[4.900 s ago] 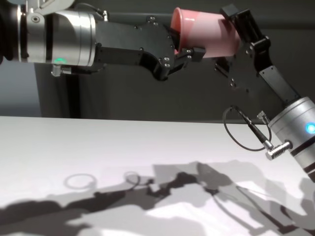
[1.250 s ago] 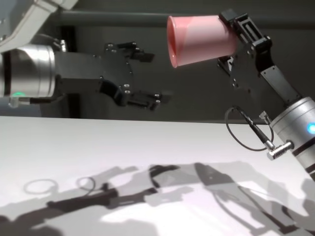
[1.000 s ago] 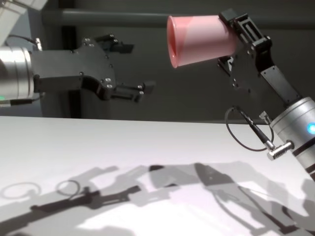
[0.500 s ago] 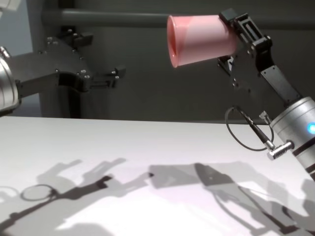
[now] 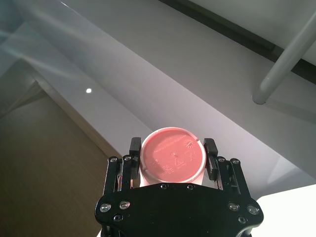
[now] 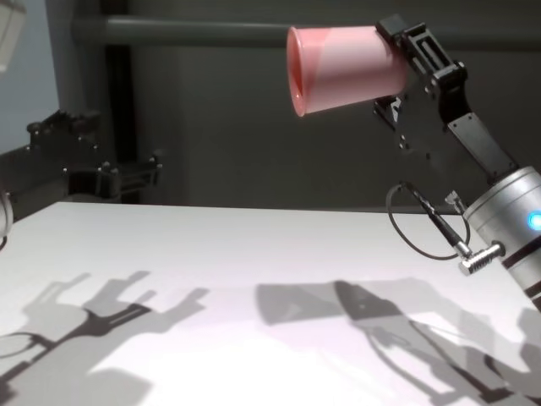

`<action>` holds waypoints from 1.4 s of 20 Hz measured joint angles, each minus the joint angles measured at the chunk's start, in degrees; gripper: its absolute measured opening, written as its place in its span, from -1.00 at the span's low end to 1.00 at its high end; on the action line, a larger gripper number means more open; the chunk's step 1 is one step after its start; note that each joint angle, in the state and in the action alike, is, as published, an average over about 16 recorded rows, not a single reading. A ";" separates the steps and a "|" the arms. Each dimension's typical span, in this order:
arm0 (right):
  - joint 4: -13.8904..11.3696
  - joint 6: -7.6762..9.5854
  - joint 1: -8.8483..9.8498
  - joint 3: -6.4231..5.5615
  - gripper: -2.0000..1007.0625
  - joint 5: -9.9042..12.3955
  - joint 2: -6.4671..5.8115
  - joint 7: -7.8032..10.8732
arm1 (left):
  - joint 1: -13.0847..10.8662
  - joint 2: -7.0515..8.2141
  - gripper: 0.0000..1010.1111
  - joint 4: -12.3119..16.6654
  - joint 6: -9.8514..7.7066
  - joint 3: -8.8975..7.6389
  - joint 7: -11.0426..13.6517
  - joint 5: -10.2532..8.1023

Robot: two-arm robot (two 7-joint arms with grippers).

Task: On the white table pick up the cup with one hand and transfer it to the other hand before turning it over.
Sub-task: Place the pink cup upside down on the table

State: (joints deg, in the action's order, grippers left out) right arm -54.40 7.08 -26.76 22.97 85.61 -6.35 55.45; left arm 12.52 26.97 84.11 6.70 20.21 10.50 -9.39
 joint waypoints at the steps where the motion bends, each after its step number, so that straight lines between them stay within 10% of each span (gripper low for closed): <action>1: 0.00 0.00 0.00 0.00 0.48 0.00 0.00 0.00 | -0.55 -0.41 0.99 -0.07 -0.43 -0.46 -0.45 -0.34; 10: 0.00 0.00 0.00 0.00 0.48 0.00 0.00 0.00 | -3.51 -4.25 0.99 -2.05 -0.79 -3.33 -1.28 -3.79; 28: 0.00 0.00 0.00 0.00 0.48 0.00 -0.01 0.00 | -1.16 -11.58 0.99 -11.51 11.96 -3.34 2.82 -4.51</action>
State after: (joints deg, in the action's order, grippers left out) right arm -54.40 7.08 -26.76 22.97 85.61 -6.35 55.45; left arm 11.36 15.38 72.60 18.67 16.87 13.32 -13.91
